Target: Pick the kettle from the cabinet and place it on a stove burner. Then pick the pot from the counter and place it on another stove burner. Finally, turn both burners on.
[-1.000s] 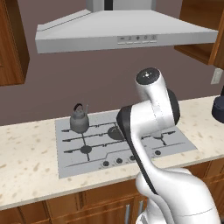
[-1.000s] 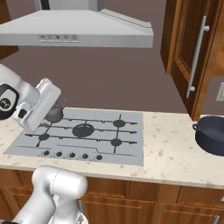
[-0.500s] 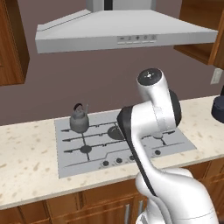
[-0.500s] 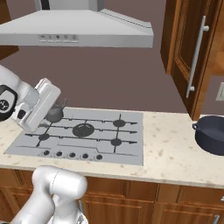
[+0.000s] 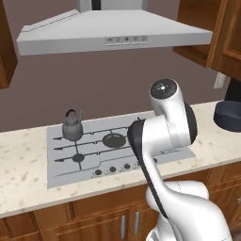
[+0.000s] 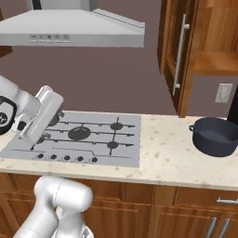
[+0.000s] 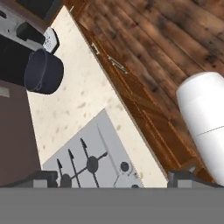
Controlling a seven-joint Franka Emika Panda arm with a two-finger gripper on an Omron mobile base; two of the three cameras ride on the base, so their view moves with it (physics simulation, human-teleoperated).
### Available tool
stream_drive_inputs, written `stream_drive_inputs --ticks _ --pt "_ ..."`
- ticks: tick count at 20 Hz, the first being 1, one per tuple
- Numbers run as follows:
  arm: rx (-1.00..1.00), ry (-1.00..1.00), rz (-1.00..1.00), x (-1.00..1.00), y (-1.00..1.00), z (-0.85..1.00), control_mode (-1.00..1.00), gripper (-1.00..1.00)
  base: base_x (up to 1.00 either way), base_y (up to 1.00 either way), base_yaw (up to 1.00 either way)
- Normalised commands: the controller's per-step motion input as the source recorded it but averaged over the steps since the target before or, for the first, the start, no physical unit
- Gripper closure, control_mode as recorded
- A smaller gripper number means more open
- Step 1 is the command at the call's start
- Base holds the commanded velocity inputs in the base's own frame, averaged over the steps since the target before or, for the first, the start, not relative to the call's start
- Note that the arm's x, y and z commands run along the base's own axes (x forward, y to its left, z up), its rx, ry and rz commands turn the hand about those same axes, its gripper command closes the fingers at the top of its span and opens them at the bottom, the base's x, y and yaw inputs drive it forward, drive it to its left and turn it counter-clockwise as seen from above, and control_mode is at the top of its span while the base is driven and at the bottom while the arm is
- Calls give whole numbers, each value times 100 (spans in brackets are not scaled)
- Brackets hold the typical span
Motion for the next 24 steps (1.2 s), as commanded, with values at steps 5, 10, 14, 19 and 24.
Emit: stream_drive_inputs --ticks 5,10,14,19,24 --pt "0 0 0 0 0 0 100 -100 -36 -57 -2" --pt "0 0 0 0 0 0 100 -100 -51 -50 0" --pt "0 0 0 0 0 0 100 -100 -59 -51 0" --pt "0 0 0 0 0 0 100 -100 -52 -53 0" --pt "0 0 0 0 0 0 100 -100 -38 -57 0"
